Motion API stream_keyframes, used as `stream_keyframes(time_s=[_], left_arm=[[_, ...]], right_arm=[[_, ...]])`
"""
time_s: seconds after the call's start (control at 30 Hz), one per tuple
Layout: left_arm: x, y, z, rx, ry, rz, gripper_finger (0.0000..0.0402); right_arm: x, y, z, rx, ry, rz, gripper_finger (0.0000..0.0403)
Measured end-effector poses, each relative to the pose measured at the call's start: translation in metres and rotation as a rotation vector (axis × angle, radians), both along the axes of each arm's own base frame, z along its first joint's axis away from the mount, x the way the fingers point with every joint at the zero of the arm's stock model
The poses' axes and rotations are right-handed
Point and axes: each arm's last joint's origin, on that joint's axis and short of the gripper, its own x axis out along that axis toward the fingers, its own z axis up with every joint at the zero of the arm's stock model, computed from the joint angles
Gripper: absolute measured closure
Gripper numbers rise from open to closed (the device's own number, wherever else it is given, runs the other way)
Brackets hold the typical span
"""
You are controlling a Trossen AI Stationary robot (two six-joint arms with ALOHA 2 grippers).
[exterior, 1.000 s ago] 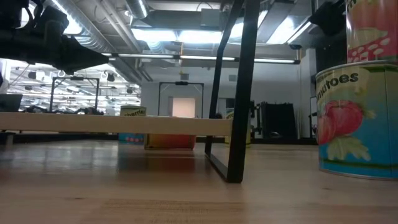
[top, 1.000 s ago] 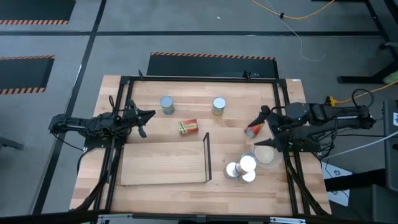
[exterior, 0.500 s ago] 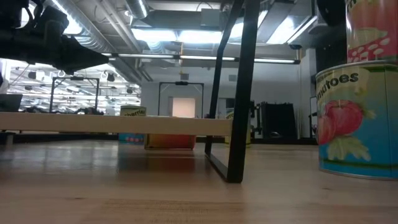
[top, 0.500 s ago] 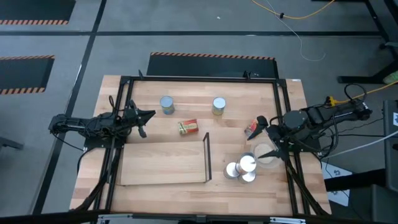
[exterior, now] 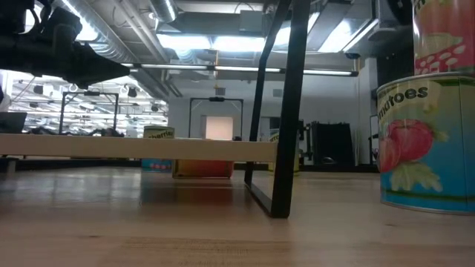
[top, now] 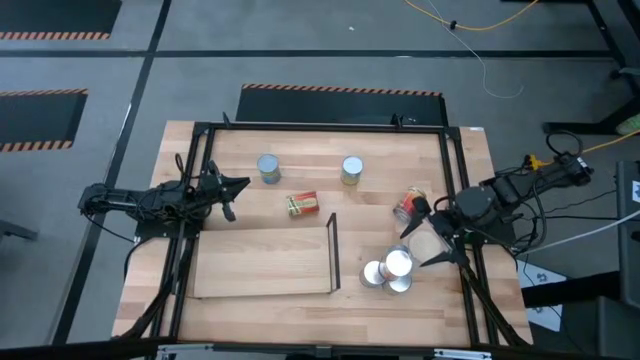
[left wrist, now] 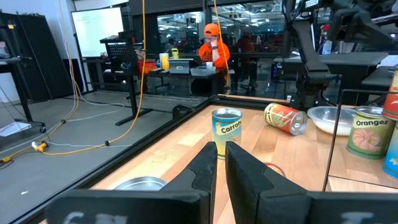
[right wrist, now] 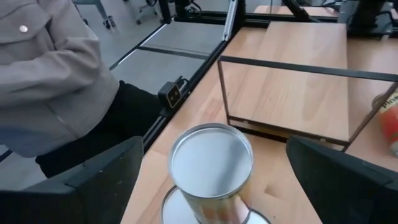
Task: Pick and place cans onto a shelf
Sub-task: Put the corn can on the shelf
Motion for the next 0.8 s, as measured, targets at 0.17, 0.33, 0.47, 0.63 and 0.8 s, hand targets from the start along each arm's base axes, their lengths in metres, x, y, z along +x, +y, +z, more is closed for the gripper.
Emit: stream_keyframes(time_s=[0.17, 0.33, 0.47, 0.63, 0.8], left_arm=[[0.000, 0.000, 0.000, 0.000, 0.001, 0.000, 0.0374], [0.000, 0.000, 0.000, 0.000, 0.000, 0.000, 0.0374], [0.000, 0.000, 0.000, 0.000, 0.000, 0.000, 0.0374], [0.000, 0.000, 0.000, 0.000, 0.000, 0.000, 0.0374], [0.000, 0.000, 0.000, 0.000, 0.000, 0.000, 0.0374]], right_arm=[[0.000, 0.002, -0.001, -0.007, 0.010, 0.001, 0.0003], [0.006, 0.004, -0.005, 0.000, 0.043, -0.019, 0.0003], [0.012, 0.006, -0.008, -0.010, 0.055, -0.023, 0.0003], [0.015, 0.008, -0.010, -0.016, 0.068, -0.023, 0.0003], [0.019, 0.009, -0.011, 0.032, 0.095, -0.051, 0.0003]])
